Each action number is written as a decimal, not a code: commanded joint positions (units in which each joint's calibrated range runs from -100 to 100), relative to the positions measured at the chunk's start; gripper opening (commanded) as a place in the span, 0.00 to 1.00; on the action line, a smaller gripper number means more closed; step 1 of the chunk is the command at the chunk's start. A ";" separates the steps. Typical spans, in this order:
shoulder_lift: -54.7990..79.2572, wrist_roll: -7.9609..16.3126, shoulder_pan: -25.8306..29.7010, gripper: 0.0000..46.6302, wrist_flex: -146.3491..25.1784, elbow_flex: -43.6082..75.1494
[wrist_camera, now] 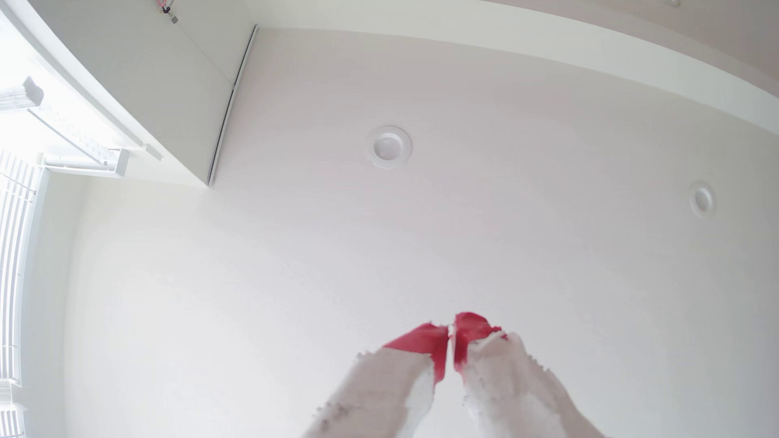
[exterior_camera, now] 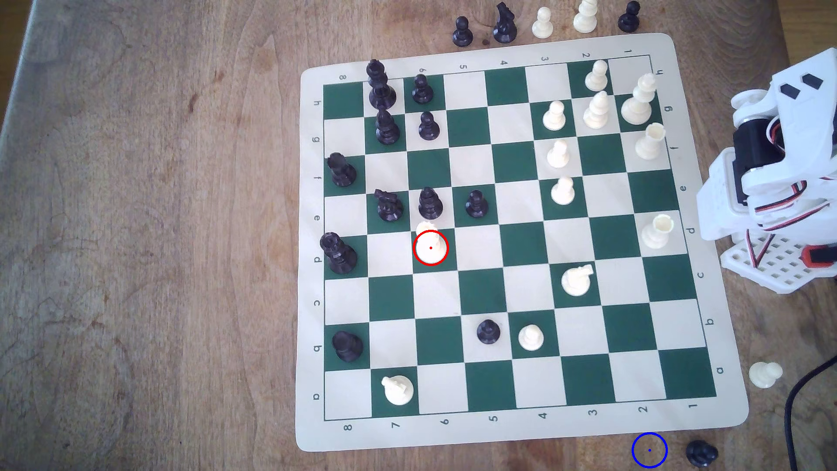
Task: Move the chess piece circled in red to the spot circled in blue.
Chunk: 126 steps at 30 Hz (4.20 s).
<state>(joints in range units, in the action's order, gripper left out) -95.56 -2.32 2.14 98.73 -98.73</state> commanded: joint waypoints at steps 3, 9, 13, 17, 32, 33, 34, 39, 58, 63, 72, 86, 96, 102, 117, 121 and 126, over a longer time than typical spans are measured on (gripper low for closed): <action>-0.20 -0.15 0.56 0.00 -10.35 -1.17; -0.20 -0.15 0.09 0.00 -30.91 -1.17; -0.20 0.10 -0.54 0.00 -46.06 1.55; -0.20 0.20 -1.79 0.00 -60.81 3.99; 3.79 0.29 -3.59 0.13 -113.96 20.40; 5.41 0.34 -3.19 0.14 -115.84 21.94; 7.19 0.39 -2.57 0.15 -117.89 23.76; 24.68 3.66 2.05 0.27 -137.96 42.34; 73.23 10.55 2.36 0.43 -165.56 85.77; 81.21 12.70 2.75 0.44 -166.46 89.49; 90.47 12.60 3.84 0.46 -165.31 96.47; 99.04 12.01 3.61 0.48 -163.26 98.73; 103.88 12.11 4.00 0.41 -164.08 103.09; 104.47 11.97 4.16 0.39 -163.92 103.90; 106.43 11.97 3.84 0.28 -163.84 106.08; 106.43 11.87 3.92 0.12 -163.92 106.44; 106.34 11.77 3.92 0.09 -164.41 106.89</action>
<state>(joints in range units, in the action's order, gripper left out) 11.86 9.74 6.19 -65.50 2.94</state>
